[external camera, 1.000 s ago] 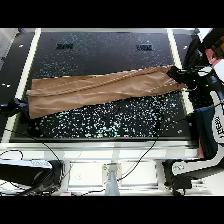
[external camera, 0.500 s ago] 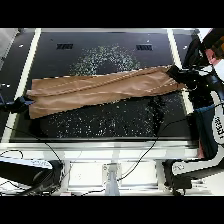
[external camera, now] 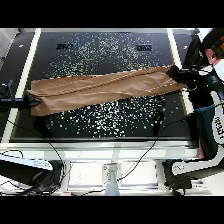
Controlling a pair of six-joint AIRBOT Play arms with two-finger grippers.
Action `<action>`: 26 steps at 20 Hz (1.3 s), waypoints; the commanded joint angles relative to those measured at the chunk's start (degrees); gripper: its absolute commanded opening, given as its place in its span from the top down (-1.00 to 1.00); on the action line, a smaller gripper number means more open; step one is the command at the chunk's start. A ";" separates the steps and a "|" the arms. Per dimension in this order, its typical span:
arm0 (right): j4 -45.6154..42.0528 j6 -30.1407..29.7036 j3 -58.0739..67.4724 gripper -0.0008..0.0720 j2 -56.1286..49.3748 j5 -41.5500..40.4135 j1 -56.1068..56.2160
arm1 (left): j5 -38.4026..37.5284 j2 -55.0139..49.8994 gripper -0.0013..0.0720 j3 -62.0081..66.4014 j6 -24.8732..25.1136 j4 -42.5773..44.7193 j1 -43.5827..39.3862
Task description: Fold the clothes and pants, and hang the long-sleeved shirts on hangers.
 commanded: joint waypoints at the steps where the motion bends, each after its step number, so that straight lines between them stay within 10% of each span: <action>1: 0.02 -0.02 0.02 0.13 0.04 0.13 0.07 | -4.44 0.15 0.93 2.05 -0.50 -5.62 -1.77; 7: -0.33 -0.04 0.02 0.14 1.64 2.58 0.07 | -20.94 0.28 0.93 22.23 -20.02 -5.60 -5.18; 14: -1.44 -0.07 0.02 0.26 4.48 3.19 0.04 | -22.34 1.99 0.93 45.51 -34.10 -5.03 -11.06; 26: 2.19 -0.04 0.02 0.32 4.96 -9.38 14.88 | -16.70 5.53 0.93 49.53 -37.77 -9.07 -20.57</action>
